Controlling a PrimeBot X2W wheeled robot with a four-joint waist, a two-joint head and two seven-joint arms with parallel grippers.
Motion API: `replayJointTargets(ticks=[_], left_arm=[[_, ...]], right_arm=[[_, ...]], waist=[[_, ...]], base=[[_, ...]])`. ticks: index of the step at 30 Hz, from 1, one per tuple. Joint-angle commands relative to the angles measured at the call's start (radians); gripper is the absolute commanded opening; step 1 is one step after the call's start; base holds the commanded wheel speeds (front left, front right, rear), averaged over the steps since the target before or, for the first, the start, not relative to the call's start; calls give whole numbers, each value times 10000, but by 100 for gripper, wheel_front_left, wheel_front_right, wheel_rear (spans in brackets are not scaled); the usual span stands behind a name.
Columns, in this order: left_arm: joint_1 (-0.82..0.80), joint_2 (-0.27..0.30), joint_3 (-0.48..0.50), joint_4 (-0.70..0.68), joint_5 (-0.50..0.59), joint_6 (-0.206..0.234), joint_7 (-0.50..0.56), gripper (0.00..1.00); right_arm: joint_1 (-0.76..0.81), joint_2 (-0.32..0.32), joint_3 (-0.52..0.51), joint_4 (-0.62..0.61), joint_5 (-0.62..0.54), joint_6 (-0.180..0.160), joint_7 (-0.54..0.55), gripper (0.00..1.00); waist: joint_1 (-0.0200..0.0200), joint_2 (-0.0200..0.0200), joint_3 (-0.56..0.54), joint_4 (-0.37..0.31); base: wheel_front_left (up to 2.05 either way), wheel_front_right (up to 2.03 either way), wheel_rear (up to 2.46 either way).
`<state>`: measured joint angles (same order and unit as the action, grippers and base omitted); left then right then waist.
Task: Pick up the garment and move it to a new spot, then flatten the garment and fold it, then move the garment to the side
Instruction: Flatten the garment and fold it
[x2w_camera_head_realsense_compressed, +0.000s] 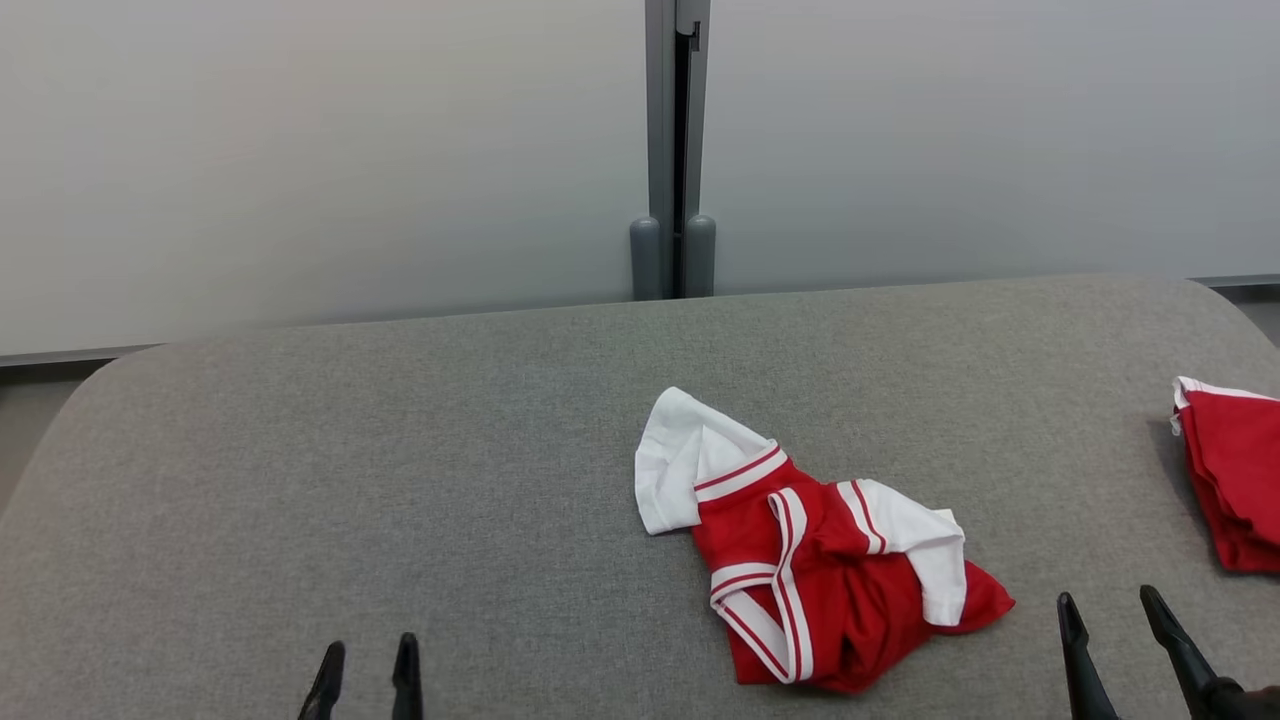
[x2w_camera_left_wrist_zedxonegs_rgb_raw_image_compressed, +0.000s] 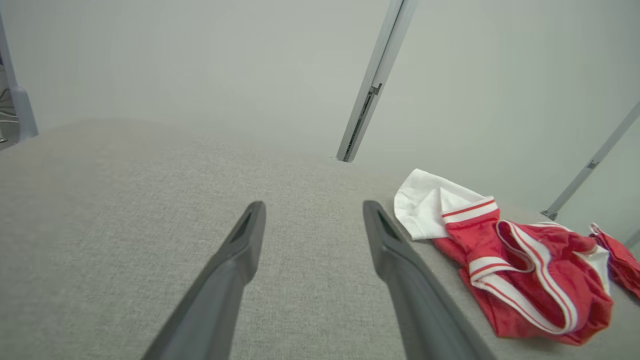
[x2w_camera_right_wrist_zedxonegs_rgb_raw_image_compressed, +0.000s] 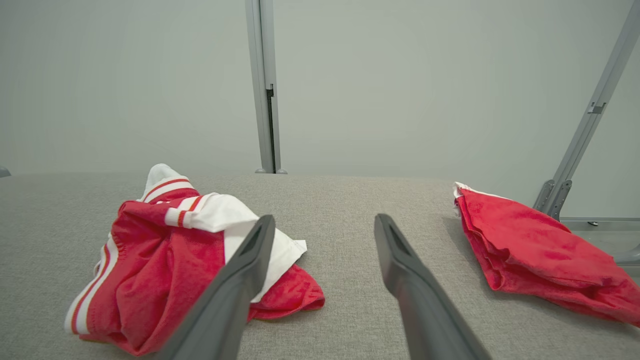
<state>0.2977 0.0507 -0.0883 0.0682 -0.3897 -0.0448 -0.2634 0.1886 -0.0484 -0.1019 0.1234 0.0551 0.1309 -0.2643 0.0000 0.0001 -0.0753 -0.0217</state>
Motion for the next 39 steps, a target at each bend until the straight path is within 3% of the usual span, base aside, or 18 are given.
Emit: replayJointTargets(ticks=[1,6,12,18,27,28,29,35,39], left_arm=[[-452,5,-257,-145,-183,-112,-15,100],[-1814,13,-1995,540,-771,-253,78,100],[-3915,28,-3861,2190,-1730,-14,1084,100],[-5277,26,-4563,4048,-2500,245,1665,100],[-6009,26,-4926,5582,-3130,142,1750,100],[-6038,25,-4973,5697,-3216,44,1700,43],[-6064,23,-4996,5702,-3323,-54,1589,0],[-5800,22,-5008,5113,-3782,-251,1059,0],[-5232,126,-4741,3702,-4368,-339,1042,0]], right_arm=[[-152,-47,7,-48,3,-3,-1,100],[-457,-47,246,-108,-66,-3,-1,100],[-1046,-43,584,-118,106,-3,-1,100],[-1391,-44,639,-19,363,-3,-2,100],[-1539,-44,524,73,516,-3,-1,100],[-1560,-46,519,80,507,-3,0,100],[-1576,-46,508,88,495,-3,0,100],[-1319,-44,309,112,398,-3,0,100],[-1124,-46,208,108,382,-3,0,100]], waist=[[0,-1,161,-129],[0,-1,633,-557],[0,-1,1471,-1440],[0,-1,2113,-2268],[0,-1,2373,-2615],[0,-1,2370,-2625],[0,-1,2352,-2619],[0,-1,1995,-2312],[0,-1,1655,-1958]], base=[[0,0,0],[0,0,0],[0,0,0],[0,0,0],[0,0,0],[0,0,0],[0,0,0],[0,0,0],[0,0,0]])
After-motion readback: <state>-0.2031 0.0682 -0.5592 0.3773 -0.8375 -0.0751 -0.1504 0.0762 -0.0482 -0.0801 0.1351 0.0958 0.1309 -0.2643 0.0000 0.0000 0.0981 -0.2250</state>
